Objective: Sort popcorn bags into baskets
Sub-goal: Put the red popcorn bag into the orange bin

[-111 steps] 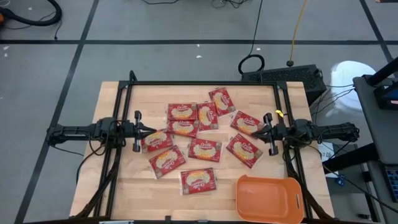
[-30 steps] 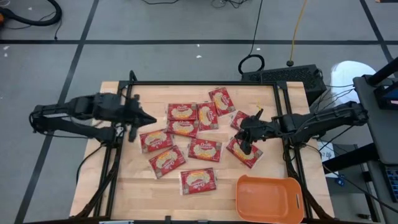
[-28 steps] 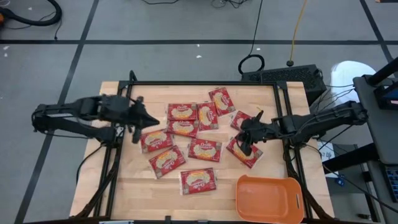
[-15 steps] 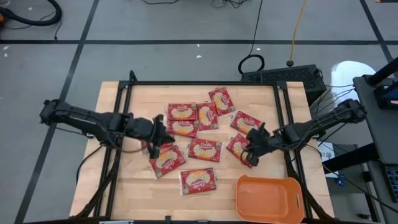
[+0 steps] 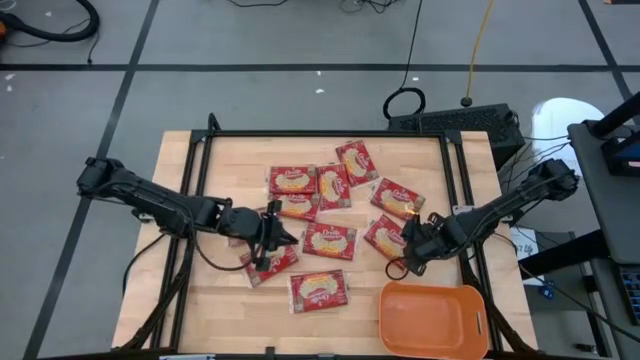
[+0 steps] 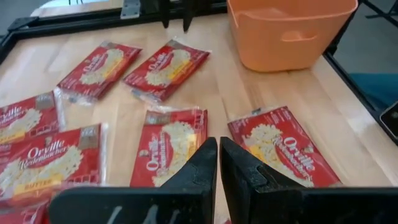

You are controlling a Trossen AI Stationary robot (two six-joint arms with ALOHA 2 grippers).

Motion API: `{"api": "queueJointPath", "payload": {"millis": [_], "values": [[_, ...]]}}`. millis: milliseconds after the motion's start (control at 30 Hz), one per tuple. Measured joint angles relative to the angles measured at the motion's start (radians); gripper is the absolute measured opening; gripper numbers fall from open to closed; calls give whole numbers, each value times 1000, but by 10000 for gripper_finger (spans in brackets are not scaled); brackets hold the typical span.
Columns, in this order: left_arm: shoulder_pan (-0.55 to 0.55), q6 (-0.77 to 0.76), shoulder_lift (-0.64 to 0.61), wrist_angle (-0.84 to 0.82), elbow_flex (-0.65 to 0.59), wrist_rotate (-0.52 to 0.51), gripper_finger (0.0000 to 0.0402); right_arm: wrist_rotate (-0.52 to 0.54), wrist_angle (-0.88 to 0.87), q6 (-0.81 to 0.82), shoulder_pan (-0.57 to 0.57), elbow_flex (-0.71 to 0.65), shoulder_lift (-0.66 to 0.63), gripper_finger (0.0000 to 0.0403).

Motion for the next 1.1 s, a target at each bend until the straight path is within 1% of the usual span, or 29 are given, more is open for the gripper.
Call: {"api": "queueJointPath", "payload": {"millis": [100, 233, 500, 600, 667, 733, 967, 1033, 1100], "values": [[1, 7, 2, 20, 0, 0, 26, 1, 6, -40, 5, -9, 28, 220], [1, 9, 2, 39, 0, -1, 26, -2, 49, -43, 8, -82, 40, 220], [1, 12, 1, 57, 0, -1, 26, 4, 281, -45, 8, -267, 29, 207], [1, 28, 1, 61, 0, -1, 26, 6, 339, -42, 8, -311, 31, 194], [2, 28, 1, 70, 0, -1, 26, 14, 361, -38, 8, -322, 30, 174], [5, 32, 1, 70, 0, -1, 26, 21, 364, -38, 8, -322, 31, 146], [15, 28, 1, 75, 0, -3, 26, 62, 388, -38, 8, -299, 5, 22], [15, 27, 1, 75, 0, -3, 26, 76, 388, -42, 8, -290, -14, 7], [15, 27, 1, 76, 0, -3, 26, 97, 399, -44, 8, -277, -30, 7]]}}
